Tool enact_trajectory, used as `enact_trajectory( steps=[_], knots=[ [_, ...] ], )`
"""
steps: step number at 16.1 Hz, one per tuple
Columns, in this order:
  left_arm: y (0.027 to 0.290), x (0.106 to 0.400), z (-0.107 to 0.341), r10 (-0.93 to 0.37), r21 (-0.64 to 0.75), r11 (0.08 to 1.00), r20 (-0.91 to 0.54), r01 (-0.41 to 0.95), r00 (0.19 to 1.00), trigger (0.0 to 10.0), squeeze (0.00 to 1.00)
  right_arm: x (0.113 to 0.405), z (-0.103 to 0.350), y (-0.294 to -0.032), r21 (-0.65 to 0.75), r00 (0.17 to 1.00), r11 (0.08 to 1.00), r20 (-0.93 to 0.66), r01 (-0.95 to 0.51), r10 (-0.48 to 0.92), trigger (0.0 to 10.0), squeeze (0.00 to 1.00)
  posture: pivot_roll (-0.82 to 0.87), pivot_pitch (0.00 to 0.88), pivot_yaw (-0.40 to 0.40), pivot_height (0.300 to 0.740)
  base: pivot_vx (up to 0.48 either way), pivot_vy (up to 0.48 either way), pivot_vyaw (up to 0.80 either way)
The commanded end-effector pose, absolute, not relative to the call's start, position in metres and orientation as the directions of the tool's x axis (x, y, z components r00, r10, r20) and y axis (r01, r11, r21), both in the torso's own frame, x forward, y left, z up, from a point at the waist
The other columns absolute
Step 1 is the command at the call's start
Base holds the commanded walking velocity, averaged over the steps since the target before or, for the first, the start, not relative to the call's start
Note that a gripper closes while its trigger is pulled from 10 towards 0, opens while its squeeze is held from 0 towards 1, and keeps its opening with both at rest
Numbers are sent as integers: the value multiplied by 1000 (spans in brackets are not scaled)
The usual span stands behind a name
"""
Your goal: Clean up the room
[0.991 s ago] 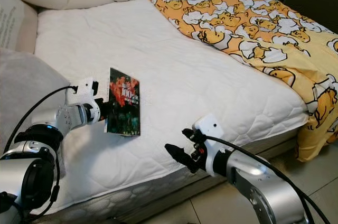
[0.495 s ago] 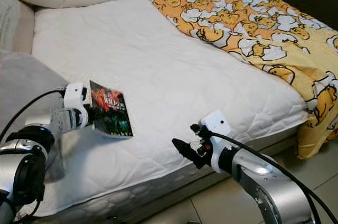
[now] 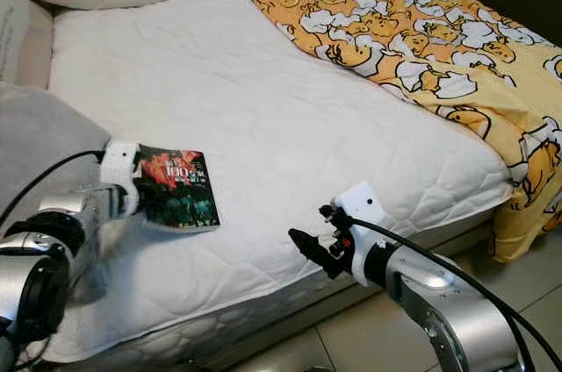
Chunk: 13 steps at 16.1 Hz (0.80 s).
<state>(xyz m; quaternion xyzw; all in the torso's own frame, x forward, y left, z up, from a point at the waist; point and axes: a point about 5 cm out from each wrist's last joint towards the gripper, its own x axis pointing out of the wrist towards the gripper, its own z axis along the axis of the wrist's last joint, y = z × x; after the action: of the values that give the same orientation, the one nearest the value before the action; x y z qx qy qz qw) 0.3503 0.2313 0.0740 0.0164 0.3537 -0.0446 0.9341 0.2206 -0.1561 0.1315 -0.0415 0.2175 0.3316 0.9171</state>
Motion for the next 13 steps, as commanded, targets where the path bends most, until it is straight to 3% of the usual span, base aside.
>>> enact_trajectory(
  steps=[1,5,7,10,13],
  knots=[
    [241,350,76,-34,91,988,-641,121,766,10000,1000,224,136,-155,42,704,786,-418,-616,574,10000,0,-203,45,15,740,0,0,0],
    [250,348,79,-39,115,983,-617,140,786,10000,1000,230,135,-159,24,747,826,-413,-563,521,10000,0,-200,32,24,740,0,0,0],
    [244,353,85,-112,74,981,-535,179,837,10000,1000,236,132,-165,67,781,863,-395,-500,484,10000,0,-168,0,21,740,0,0,0],
    [207,361,108,-274,22,956,-300,294,914,10000,1000,241,127,-166,140,830,903,-358,-406,429,10000,0,-134,0,18,740,0,0,0],
    [177,336,127,-329,-33,944,-148,327,933,10000,1000,250,125,-163,80,893,945,-311,-318,327,10000,0,-101,0,12,740,0,0,0]
  ],
)
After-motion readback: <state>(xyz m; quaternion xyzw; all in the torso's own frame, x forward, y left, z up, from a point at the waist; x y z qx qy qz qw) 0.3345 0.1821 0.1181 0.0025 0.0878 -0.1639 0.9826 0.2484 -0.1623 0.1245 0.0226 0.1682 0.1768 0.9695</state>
